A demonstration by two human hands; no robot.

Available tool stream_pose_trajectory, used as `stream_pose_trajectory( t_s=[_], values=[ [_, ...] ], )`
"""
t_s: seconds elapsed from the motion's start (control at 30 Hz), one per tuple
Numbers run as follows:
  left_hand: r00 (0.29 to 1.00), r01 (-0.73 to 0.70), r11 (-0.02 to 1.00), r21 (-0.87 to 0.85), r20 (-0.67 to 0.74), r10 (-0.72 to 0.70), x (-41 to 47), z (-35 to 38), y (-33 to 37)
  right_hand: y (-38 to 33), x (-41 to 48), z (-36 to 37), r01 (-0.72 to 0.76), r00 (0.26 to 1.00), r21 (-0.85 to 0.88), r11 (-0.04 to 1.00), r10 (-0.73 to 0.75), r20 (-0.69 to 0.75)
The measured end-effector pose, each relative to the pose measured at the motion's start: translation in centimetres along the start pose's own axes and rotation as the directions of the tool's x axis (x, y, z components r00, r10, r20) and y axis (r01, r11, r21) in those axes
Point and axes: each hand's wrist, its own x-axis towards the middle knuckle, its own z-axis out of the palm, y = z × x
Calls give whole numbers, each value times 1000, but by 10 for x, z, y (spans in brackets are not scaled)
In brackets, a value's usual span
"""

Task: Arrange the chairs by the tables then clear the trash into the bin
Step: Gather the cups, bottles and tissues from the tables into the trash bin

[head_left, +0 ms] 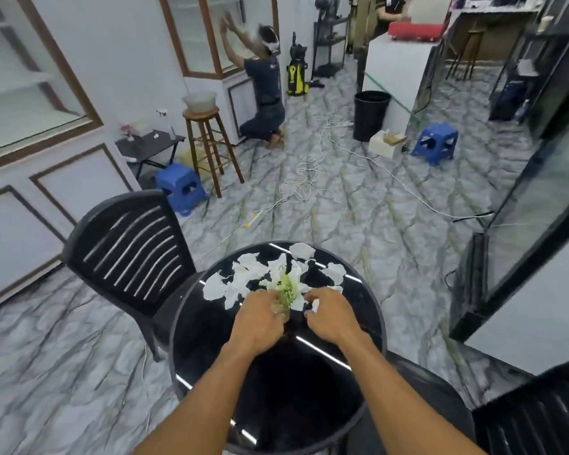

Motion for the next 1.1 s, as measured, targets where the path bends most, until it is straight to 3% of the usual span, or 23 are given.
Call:
stream_pose_trajectory(
  t_s=[0.2,0.33,0.47,0.63,0.73,0.87,0.97,1.1],
  values=[
    [988,124,992,19,-95,-122,74,-40,-73,-66,91,34,120,992,27,992,-121,27],
    [978,181,983,-25,-100,-183,120,-58,-134,-101,150,79,101,992,9,995,-101,81],
    [976,217,976,11,2,-217,152,-63,-181,-117,192,131,44,980,-85,995,-26,198],
    [959,192,972,136,182,-215,181,-37,-236,-122,222,182,-13,975,-197,980,56,217],
    [950,198,968,152,215,-228,187,-22,-255,-117,229,204,-52,962,-233,971,111,250],
    [945,320,947,-11,71,-319,195,-23,-273,-110,228,214,-38,964,-271,962,107,243],
    [965,251,961,-114,-49,-258,216,-39,-266,-108,227,214,-54,964,-268,962,120,236],
    [986,166,973,-163,32,-162,260,-38,-234,-105,231,212,-164,953,-171,972,201,229]
  ],
)
